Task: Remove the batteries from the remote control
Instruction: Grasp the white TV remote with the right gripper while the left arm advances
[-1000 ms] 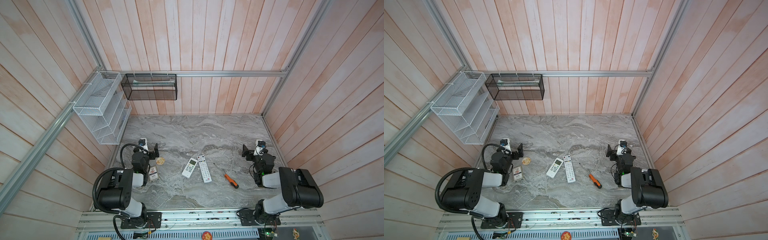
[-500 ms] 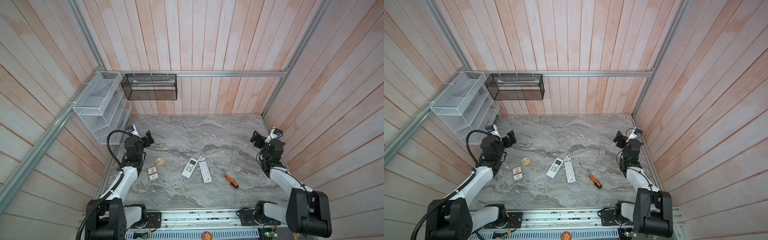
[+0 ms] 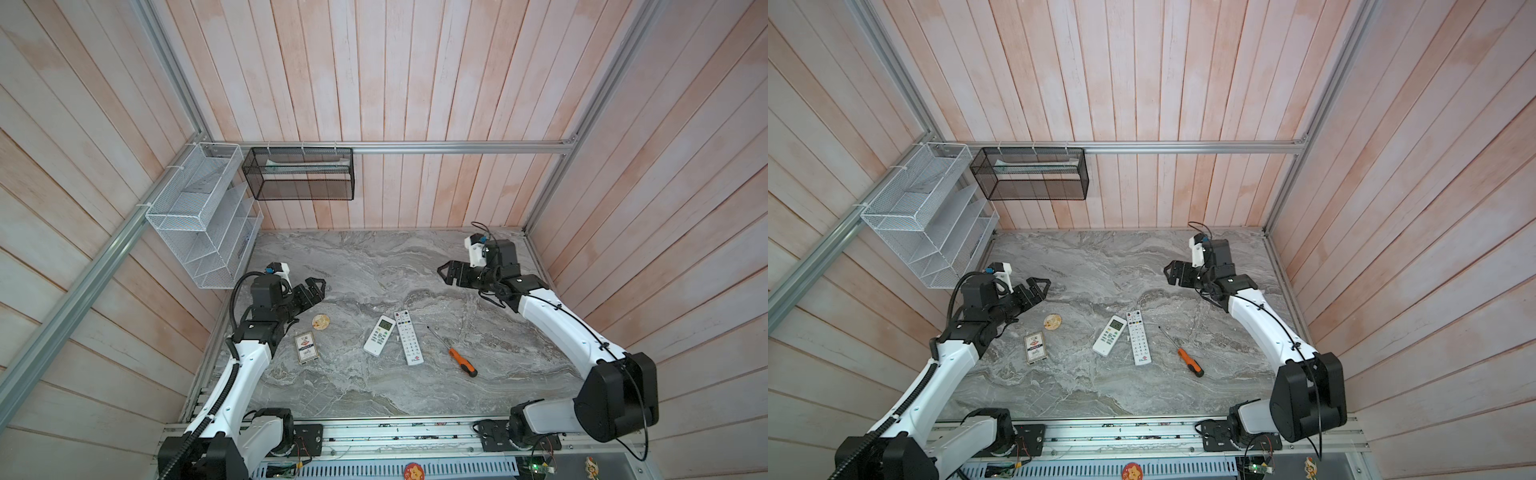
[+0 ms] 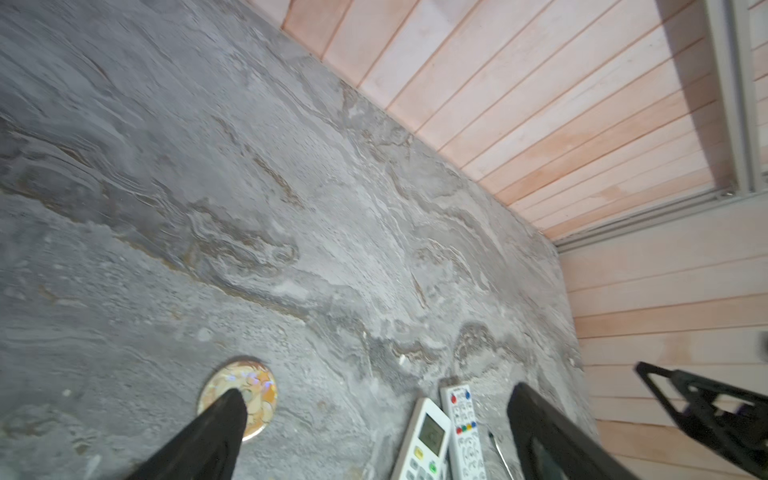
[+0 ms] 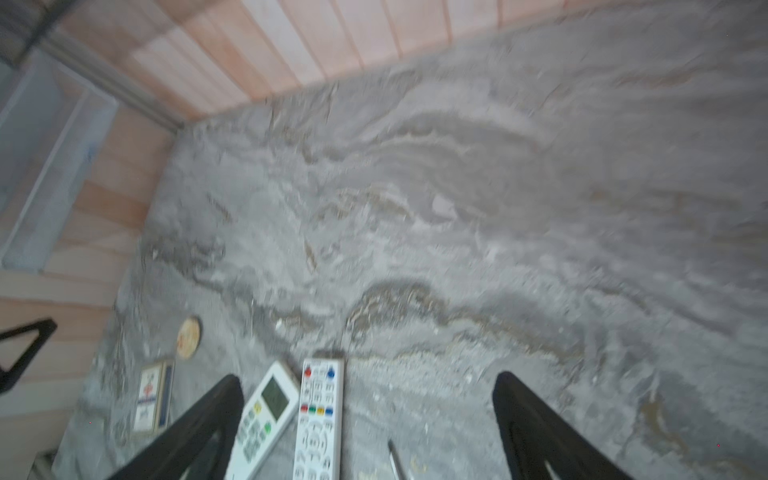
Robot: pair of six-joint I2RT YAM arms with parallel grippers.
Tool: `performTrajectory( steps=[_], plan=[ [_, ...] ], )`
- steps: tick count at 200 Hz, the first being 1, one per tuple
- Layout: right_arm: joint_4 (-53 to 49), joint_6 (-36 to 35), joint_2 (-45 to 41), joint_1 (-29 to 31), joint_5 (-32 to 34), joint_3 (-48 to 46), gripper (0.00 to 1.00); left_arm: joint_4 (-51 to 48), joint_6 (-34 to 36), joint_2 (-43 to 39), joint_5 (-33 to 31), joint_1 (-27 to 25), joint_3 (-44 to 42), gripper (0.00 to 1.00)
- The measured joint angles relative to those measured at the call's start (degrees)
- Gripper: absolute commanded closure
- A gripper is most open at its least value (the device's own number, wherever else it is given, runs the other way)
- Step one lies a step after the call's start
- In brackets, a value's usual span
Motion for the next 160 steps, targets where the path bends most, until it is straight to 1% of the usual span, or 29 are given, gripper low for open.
performTrajectory(
  steps=[27, 50, 63, 112, 160],
  plan=[
    [-9.62, -0.33, 2.56, 8.68, 0.57, 0.87, 0.08, 0.17, -3.45, -1.95, 3.41, -1.81, -3.02, 0.0],
    [-13.73, 0.22, 5.25, 17.16, 1.97, 0.87, 0.08, 0.57, -6.14, -2.16, 4.92, -2.69, -5.77, 0.0],
    [-14.82, 1.14, 6.95, 20.46, 2.36, 0.87, 0.08, 0.79, -7.32, -2.16, 5.6, -2.97, -7.04, 0.0],
    [-15.76, 4.13, 13.99, 26.34, 5.66, 0.87, 0.08, 1.16, -8.66, -2.16, 7.87, -3.21, -7.78, 0.0],
    [-14.75, 5.79, 17.88, 26.99, 8.57, 0.83, 0.1, 0.87, -8.79, -2.29, 8.5, -3.32, -7.78, 0.0]
  ],
)
